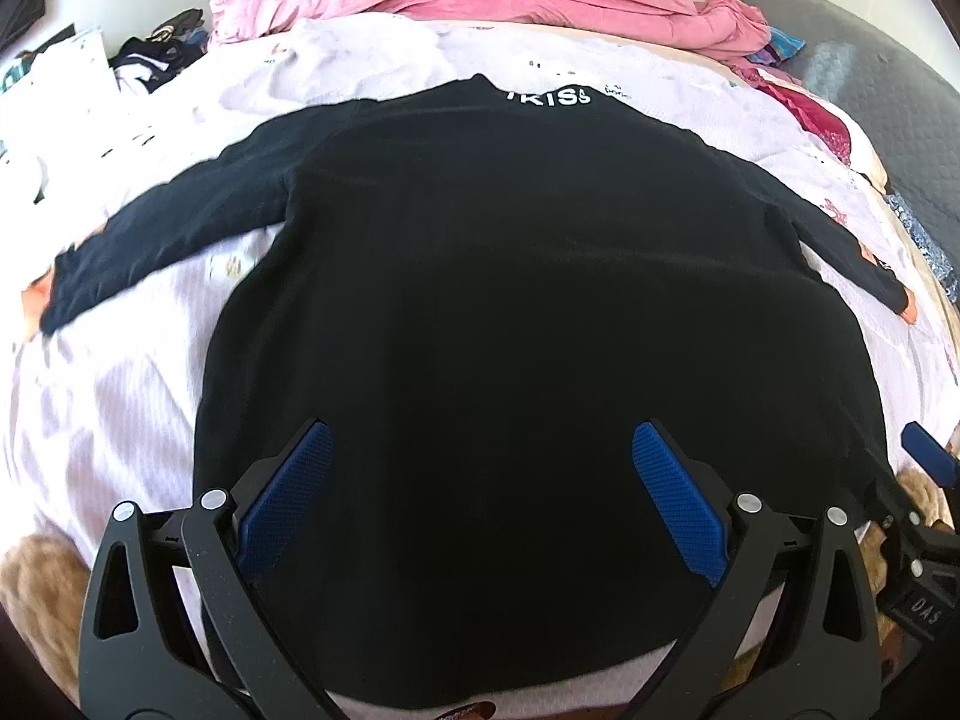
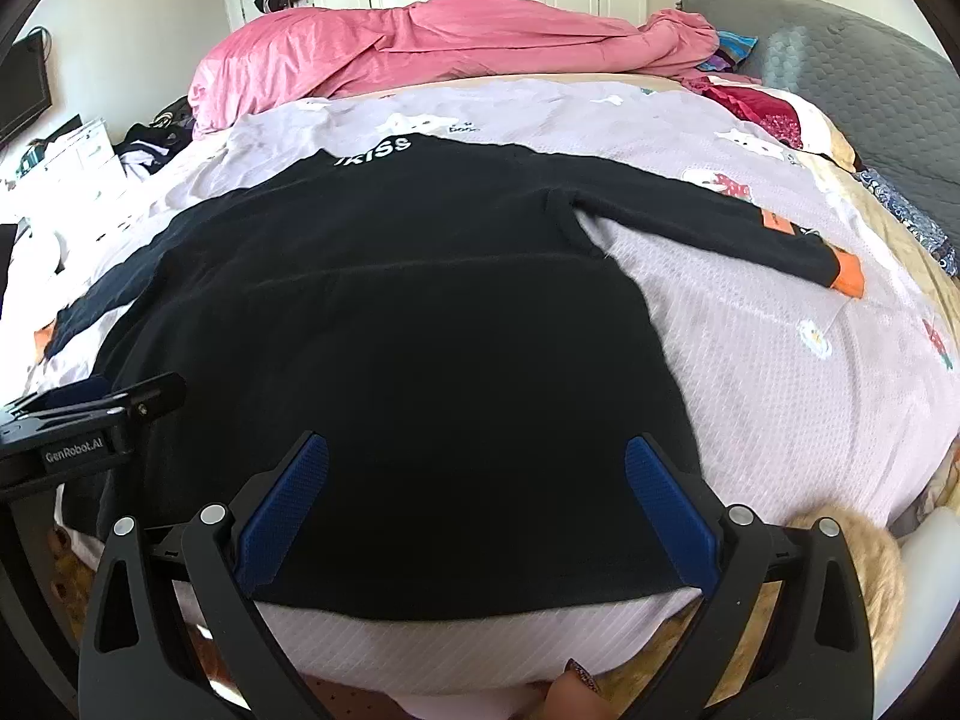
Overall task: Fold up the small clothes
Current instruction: 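Move the right gripper toward the black socks with orange cuffs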
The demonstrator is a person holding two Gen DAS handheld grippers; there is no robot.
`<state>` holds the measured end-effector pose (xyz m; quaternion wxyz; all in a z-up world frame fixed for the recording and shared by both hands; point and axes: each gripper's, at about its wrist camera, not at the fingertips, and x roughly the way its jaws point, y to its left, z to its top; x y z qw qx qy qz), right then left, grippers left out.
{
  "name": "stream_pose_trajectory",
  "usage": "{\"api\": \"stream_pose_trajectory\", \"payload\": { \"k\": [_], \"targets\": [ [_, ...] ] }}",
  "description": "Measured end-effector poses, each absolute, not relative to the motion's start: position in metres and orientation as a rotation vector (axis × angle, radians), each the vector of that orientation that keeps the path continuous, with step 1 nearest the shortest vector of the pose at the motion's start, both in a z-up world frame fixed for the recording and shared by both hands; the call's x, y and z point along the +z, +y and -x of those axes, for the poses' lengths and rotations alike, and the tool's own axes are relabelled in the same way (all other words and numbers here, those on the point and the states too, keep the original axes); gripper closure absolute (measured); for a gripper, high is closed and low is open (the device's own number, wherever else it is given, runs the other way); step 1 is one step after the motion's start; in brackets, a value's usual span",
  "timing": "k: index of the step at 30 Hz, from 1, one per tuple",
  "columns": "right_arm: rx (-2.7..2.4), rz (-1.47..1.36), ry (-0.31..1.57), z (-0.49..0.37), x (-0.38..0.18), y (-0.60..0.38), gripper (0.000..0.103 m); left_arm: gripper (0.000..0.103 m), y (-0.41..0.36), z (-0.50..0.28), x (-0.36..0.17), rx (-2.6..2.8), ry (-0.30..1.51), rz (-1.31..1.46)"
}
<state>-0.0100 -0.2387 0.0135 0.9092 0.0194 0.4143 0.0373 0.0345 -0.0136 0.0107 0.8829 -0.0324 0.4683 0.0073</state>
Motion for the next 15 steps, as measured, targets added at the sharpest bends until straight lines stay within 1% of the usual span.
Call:
{"api": "stream_pose_trajectory", "payload": {
  "k": [15],
  "targets": [
    [0.021,-0.142,0.852,-0.038,0.031,-0.278,0.004,0.008,-0.025,-0.085,0.03,-0.037,0.967,0.041]
  ]
}}
